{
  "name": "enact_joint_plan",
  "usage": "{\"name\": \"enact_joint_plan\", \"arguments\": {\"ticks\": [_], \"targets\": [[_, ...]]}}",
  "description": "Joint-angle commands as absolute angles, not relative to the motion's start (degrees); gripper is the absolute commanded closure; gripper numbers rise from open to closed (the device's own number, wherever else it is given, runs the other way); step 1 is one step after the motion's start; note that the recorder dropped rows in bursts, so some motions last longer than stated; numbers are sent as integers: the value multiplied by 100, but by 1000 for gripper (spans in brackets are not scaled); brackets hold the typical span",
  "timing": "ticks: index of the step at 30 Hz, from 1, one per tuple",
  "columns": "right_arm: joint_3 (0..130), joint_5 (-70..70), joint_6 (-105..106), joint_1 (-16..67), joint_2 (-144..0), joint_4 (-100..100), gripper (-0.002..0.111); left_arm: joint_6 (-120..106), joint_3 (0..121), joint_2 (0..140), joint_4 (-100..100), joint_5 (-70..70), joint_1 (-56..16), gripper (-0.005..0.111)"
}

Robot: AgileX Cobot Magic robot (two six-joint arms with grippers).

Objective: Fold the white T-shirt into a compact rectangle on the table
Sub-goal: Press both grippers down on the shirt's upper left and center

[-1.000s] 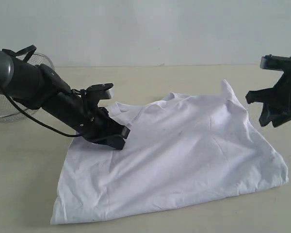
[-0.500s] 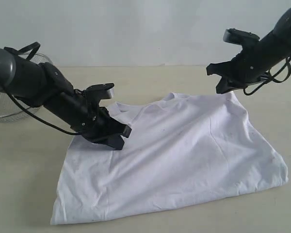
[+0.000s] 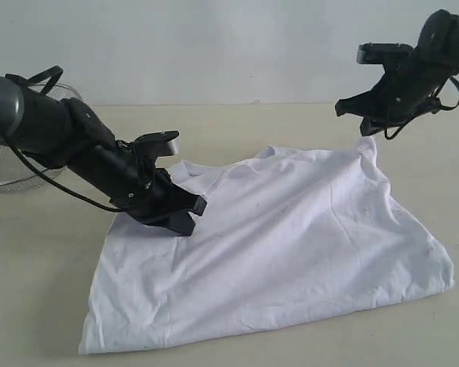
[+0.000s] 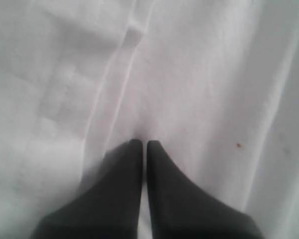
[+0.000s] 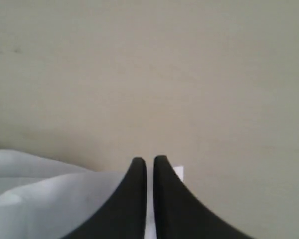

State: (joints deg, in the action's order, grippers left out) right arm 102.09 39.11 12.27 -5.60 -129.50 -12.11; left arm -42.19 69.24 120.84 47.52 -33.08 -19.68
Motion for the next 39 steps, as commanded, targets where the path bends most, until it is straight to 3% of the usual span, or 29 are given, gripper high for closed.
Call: {"name": "enact_joint_plan", "arguments": {"ticks": [1,8,21,33,39], "targets": [[10615,4521,1211,-570,-12801,-1133,108,-4150,6839,12098,4362,-3149,-1729,102],[10598,6049,2028,-322,-12527,-1639,108,-4150,6885,11796,4349,-2917,-1587,102],[9520,6011,1845,762,-12525,-1491,108,-4318,7029,11675,4340,-3668,-1587,102],[8812,5395,1807,794,-12525,-1446,108,-3760,6983,11338,3463,-4468,-1607,102],[8812,5283,1807,794,-12525,-1469,108,-3947,6780,11338,3483,-4161,-1648,102]]}}
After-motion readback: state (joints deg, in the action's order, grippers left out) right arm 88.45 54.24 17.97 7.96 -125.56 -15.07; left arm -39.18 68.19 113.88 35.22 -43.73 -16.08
